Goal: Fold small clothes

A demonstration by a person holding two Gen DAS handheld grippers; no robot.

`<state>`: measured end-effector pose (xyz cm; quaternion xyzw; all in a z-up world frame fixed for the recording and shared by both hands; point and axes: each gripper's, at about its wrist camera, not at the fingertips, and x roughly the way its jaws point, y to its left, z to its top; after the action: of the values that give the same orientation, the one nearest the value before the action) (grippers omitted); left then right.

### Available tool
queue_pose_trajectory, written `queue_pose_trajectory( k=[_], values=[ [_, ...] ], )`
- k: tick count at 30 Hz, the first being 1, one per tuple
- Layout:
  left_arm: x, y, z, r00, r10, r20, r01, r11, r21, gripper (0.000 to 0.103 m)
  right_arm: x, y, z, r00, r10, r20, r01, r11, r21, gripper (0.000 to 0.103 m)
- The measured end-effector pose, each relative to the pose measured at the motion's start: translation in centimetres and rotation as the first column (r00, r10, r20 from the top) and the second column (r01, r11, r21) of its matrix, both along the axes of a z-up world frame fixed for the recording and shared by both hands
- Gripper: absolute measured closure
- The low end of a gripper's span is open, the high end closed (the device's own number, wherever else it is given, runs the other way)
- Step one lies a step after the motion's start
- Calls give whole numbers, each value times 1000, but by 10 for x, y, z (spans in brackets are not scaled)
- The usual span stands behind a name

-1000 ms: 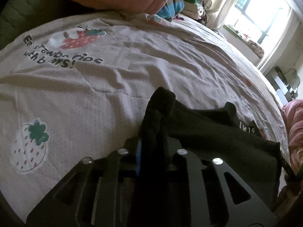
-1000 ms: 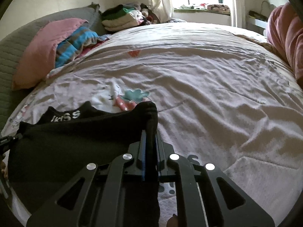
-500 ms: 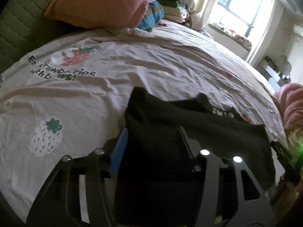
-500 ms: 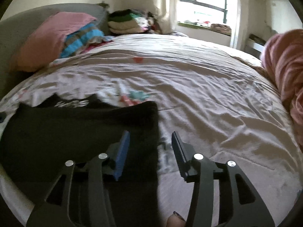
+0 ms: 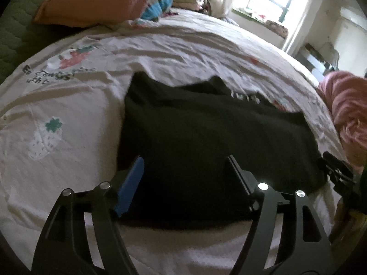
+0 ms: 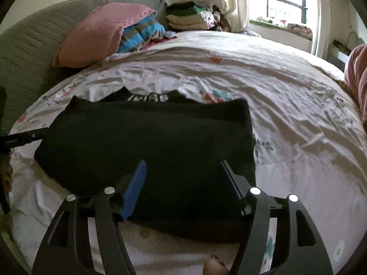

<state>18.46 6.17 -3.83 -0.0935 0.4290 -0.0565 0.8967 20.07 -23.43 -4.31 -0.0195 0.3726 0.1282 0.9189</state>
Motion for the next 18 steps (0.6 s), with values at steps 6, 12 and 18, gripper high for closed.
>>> queue_pose_trajectory(
  k=[6,12,18],
  values=[
    [-10,-10,-15,999,-30,-42,31,999,26,36,-8,-1,-12,998,-15,-55,15,1000,-7,38],
    [-16,-13,-21,997,-40,-58,43,998,45,36,-10,-5,-22,994,-35,-100,33,999,-26,38],
    [-22,-12,-22,997,-43,-57,46,998,51,36,-13,-13,-32,989,-41,-139,38,999,-26,38]
  ],
)
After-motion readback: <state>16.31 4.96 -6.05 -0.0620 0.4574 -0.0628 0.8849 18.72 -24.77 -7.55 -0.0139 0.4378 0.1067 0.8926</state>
